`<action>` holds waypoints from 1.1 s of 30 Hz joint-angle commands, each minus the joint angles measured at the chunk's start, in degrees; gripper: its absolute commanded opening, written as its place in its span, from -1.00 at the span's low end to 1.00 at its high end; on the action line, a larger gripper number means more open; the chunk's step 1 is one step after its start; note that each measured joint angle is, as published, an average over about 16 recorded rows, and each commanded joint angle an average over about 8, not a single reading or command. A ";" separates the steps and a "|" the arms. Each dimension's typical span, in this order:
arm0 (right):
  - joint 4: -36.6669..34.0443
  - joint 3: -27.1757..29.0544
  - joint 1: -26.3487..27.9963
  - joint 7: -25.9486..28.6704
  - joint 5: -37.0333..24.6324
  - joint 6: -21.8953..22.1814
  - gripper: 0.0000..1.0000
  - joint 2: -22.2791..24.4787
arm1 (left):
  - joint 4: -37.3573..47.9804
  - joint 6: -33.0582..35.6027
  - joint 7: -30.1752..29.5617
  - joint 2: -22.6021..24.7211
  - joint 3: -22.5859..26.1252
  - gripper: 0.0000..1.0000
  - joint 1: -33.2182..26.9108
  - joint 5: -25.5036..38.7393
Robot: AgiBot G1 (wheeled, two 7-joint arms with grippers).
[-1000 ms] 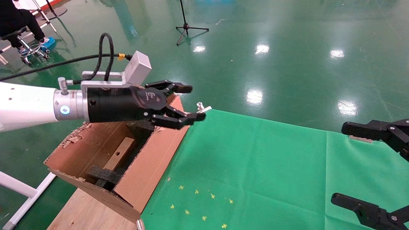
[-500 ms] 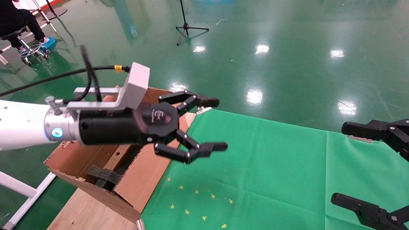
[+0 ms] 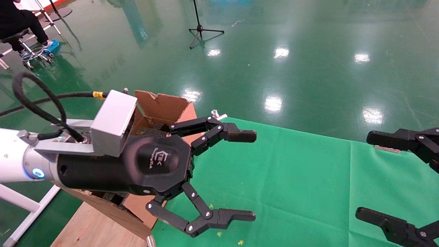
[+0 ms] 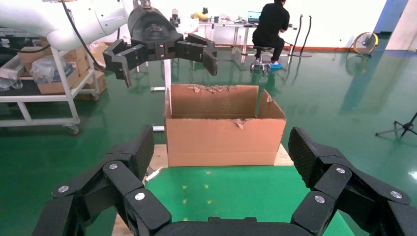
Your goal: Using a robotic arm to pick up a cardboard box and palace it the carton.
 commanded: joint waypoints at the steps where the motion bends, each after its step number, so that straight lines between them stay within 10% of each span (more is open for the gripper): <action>1: 0.00 0.00 0.00 0.00 0.00 0.00 1.00 0.00 | -0.31 0.17 0.07 -0.01 -0.24 1.00 0.32 -0.36; 33: -0.01 0.00 0.00 0.00 0.00 0.00 1.00 0.00 | 0.95 -0.47 -0.18 0.02 0.64 1.00 -0.84 0.93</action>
